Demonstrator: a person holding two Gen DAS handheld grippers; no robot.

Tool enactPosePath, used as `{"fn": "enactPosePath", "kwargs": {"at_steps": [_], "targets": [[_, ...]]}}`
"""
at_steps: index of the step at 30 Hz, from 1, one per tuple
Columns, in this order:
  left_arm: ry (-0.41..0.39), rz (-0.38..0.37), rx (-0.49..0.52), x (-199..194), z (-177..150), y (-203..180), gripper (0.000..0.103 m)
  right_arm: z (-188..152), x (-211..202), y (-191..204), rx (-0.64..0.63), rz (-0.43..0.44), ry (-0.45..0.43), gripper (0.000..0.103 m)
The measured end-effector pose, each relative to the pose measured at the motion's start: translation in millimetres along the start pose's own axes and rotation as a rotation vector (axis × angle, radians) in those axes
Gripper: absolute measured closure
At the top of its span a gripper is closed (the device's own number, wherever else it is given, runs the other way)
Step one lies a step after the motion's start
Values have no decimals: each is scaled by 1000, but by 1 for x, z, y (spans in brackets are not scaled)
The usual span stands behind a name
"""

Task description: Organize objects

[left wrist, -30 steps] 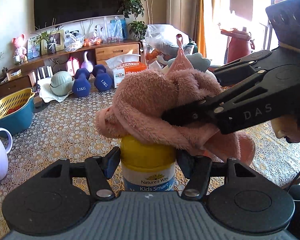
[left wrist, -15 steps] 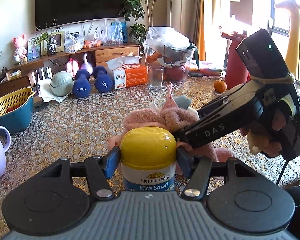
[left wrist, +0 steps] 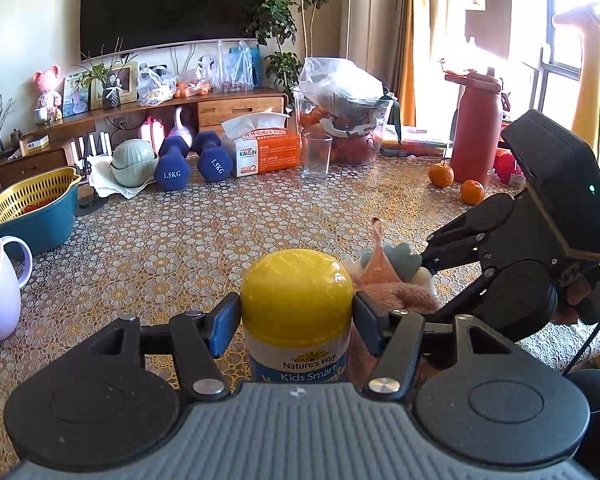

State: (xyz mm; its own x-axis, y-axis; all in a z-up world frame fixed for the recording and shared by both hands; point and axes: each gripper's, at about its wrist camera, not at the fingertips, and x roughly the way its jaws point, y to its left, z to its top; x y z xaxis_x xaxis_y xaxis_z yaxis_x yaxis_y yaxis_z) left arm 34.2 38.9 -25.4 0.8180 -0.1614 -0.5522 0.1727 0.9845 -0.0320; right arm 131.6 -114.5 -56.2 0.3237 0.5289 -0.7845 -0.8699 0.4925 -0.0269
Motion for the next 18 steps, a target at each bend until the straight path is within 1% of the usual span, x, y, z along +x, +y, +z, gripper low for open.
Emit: {"fn": "enactPosePath", "kwargs": {"at_steps": [3,5,9,11,13,15,18], "targets": [[7,3,-6,-2,-1,0,43,-10,-6,5,-85,-64,25,57],[13,7,-13,-3,0,0,42,-16,-11,1,-85,-116,34,57],[24,12,-32,-2,2,1,42,-22,-17,-21,36,-172,21,56],[29,15,-36,-1,3,1,41,-25,-18,-28,98,-169,7,55],[35,17,-46,-1,4,1,41,-27,-20,-31,148,-162,-11,51],[44,25,-50,0,5,1,39,-29,-24,-33,188,-157,-35,46],[45,30,-49,-1,5,0,30,-31,-35,-35,233,-150,-82,40]]}}
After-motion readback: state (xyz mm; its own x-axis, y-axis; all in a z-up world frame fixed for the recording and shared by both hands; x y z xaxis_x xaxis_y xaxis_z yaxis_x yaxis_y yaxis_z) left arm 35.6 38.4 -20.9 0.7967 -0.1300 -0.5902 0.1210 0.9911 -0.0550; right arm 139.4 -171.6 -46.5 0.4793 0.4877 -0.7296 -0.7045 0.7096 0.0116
